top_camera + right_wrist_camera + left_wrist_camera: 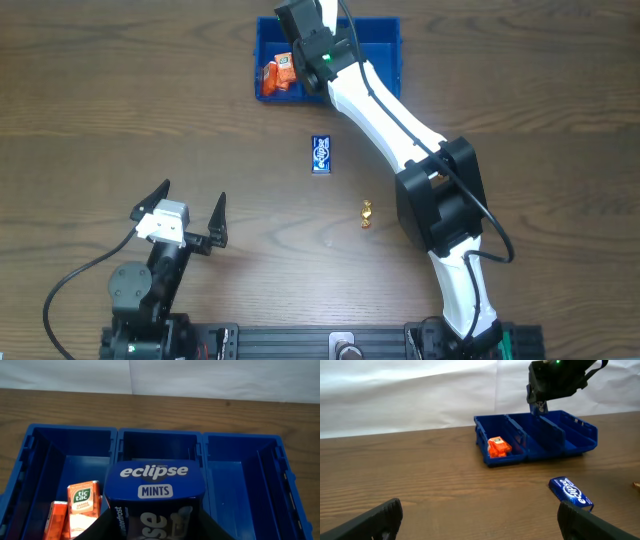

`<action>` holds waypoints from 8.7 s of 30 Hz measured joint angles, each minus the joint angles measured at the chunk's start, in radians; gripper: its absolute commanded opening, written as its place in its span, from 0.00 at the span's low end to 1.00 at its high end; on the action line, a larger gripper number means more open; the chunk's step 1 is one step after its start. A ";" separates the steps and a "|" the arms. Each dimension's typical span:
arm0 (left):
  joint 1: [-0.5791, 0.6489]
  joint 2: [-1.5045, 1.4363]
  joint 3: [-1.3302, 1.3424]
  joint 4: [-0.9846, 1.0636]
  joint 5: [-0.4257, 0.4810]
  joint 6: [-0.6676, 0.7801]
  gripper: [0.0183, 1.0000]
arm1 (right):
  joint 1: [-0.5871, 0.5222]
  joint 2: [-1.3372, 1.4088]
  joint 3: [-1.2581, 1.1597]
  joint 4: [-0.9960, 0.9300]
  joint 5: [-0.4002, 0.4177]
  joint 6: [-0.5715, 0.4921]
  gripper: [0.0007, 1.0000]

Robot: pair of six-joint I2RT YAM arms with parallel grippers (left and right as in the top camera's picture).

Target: Sort Candies Into Trays

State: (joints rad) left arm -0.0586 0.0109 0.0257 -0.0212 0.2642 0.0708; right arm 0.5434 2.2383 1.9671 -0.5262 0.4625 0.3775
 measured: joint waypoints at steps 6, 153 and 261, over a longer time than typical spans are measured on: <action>0.000 0.000 0.000 0.000 0.000 0.000 1.00 | 0.000 0.000 0.000 0.004 -0.003 -0.004 1.00; 0.000 0.000 0.000 0.000 0.000 0.000 1.00 | -0.025 -0.223 0.253 -0.724 -0.113 0.042 1.00; 0.000 0.000 0.000 0.000 0.000 0.000 1.00 | -0.016 -0.468 -0.639 -0.397 -0.437 0.220 0.11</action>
State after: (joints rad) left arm -0.0589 0.0109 0.0257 -0.0212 0.2642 0.0708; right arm 0.5270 1.7706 1.3281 -0.9230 0.0254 0.5976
